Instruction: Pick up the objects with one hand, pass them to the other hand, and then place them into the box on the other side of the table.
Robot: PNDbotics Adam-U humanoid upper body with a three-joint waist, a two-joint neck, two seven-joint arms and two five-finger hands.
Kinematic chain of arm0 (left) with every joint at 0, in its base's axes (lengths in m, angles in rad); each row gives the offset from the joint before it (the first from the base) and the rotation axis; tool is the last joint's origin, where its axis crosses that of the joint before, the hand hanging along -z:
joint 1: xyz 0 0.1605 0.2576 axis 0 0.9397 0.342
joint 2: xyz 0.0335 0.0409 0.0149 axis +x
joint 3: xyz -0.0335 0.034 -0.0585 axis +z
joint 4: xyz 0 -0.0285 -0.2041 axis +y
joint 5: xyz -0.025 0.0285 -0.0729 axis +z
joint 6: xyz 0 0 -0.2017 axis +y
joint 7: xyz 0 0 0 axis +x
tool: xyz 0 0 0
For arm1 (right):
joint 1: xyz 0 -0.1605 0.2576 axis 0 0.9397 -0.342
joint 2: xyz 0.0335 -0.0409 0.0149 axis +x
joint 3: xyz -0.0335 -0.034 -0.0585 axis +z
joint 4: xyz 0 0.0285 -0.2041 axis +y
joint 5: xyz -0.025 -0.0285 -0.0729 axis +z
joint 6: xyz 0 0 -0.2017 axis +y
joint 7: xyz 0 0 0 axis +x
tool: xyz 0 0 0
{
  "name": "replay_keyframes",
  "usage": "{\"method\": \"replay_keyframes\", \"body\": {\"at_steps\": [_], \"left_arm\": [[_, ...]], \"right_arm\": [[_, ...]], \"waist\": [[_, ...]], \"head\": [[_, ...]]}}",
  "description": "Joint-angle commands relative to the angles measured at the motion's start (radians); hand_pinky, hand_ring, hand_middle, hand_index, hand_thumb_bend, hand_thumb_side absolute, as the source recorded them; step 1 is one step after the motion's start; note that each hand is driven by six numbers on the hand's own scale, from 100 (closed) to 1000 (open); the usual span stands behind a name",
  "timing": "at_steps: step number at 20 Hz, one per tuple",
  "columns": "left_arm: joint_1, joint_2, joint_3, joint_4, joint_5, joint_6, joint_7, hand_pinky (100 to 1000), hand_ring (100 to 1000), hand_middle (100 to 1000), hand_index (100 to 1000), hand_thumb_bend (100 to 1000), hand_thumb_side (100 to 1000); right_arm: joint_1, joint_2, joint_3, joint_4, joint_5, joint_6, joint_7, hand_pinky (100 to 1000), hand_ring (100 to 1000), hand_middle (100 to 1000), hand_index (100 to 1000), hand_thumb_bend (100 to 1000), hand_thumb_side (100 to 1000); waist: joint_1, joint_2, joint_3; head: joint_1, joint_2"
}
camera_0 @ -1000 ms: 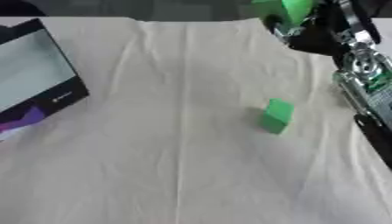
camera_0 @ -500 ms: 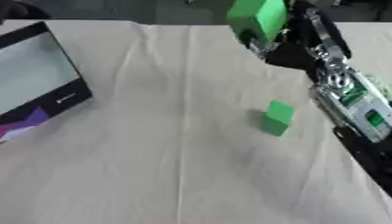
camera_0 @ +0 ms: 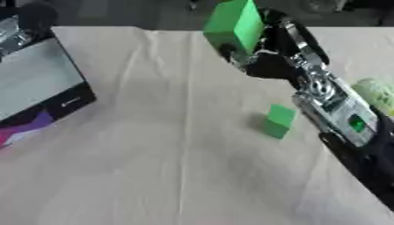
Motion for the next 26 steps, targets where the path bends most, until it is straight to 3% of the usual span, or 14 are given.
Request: {"method": "replay_keyframes", "body": {"at_steps": [1,10,15,19,26], "left_arm": [[-0.045,0.03,-0.032,-0.014,-0.041,0.01,-0.076,914,698,714,772,502,495],[-0.11,-0.006,-0.08,-0.014,-0.123,0.012,-0.207,923,742,747,795,545,455],[-0.14,-0.025,-0.098,-0.014,-0.214,0.008,-0.239,911,767,766,808,599,375],[-0.15,-0.044,-0.122,-0.014,-0.295,0.008,-0.256,908,771,768,811,581,360],[-0.165,-0.078,-0.155,-0.014,-0.348,0.03,-0.281,906,772,769,811,572,355]], "right_arm": [[-0.022,0.0,0.01,-0.004,0.018,-0.001,0.02,502,518,536,517,413,100],[-0.035,0.019,0.056,0.009,0.049,0.014,0.074,501,518,536,517,407,100],[-0.042,0.026,0.072,-0.001,0.069,0.02,0.101,500,518,536,517,401,100],[-0.047,0.024,0.088,-0.02,0.094,0.03,0.139,499,517,536,517,398,100],[-0.062,0.028,0.11,-0.046,0.113,0.051,0.193,500,518,536,517,397,100]], "waist": [[0.016,-0.034,0.003],[0.016,-0.035,0.012],[0.015,-0.036,0.015],[0.015,-0.036,0.015],[0.013,-0.035,0.014]], "head": [[0.0,-0.002],[0.0,-0.002],[0.001,-0.002],[0.004,-0.002],[0.008,-0.002]]}}
